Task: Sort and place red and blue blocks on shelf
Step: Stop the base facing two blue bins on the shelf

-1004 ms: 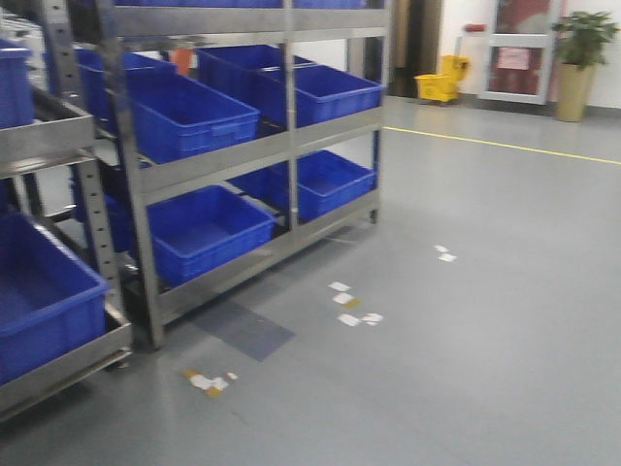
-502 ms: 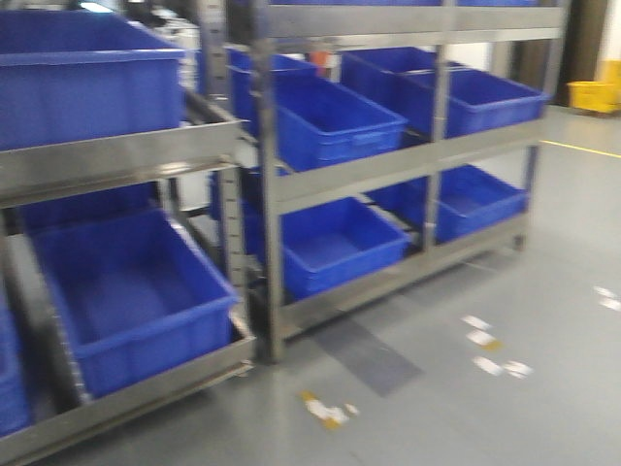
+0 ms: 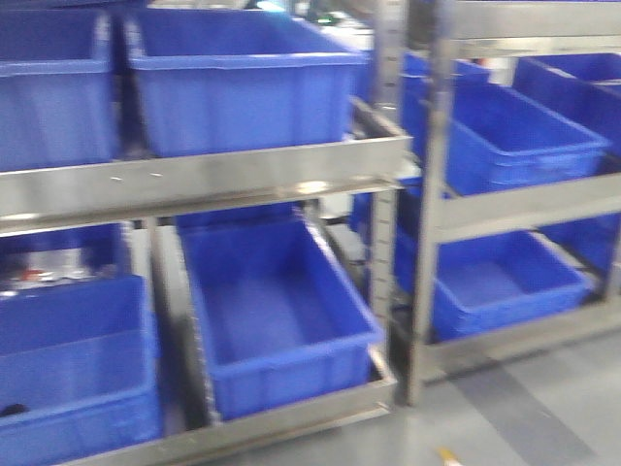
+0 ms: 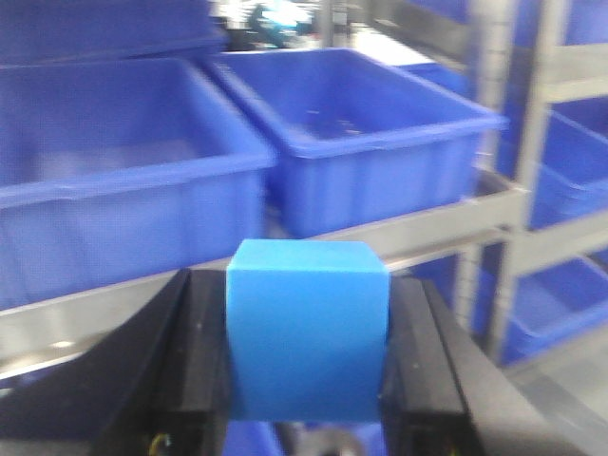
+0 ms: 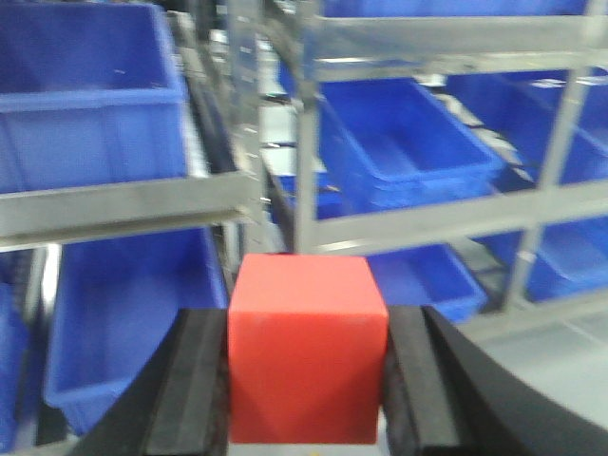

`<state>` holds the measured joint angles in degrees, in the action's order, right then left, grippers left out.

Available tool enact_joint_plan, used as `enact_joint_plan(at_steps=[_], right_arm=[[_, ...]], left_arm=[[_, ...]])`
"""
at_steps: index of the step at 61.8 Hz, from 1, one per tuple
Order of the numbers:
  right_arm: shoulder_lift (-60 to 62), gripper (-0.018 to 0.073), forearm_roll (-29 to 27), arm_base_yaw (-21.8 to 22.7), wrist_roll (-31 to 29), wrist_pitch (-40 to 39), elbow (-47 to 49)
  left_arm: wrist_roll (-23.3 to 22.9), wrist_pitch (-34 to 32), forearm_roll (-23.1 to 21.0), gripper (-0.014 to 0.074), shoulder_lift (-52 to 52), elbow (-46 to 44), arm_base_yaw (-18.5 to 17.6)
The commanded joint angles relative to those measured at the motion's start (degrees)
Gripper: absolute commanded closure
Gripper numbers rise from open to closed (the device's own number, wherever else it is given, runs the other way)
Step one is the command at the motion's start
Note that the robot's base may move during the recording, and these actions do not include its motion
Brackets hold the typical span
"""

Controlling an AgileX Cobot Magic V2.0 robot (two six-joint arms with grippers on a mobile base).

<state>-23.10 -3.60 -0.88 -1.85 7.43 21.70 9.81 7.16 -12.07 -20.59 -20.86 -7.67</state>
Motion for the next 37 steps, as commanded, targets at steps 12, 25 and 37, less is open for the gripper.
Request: enact_joint_plan(at_steps=[12, 25, 37], right_arm=[[-0.2, 0.0511, -0.2, 0.4, -0.2, -5.2, 1.6], [-0.2, 0.0511, -0.2, 0.4, -0.2, -5.2, 1.6], [-0.2, 0.0511, -0.2, 0.4, -0.2, -5.2, 1.6]], left_arm=[[-0.1, -5.0, -0.2, 0.0471, -0.3, -1.9, -0.1], [-0.1, -5.0, -0.2, 0.0471, -0.3, -1.9, -0.1], [-0.1, -5.0, -0.2, 0.0471, -0.3, -1.9, -0.1]])
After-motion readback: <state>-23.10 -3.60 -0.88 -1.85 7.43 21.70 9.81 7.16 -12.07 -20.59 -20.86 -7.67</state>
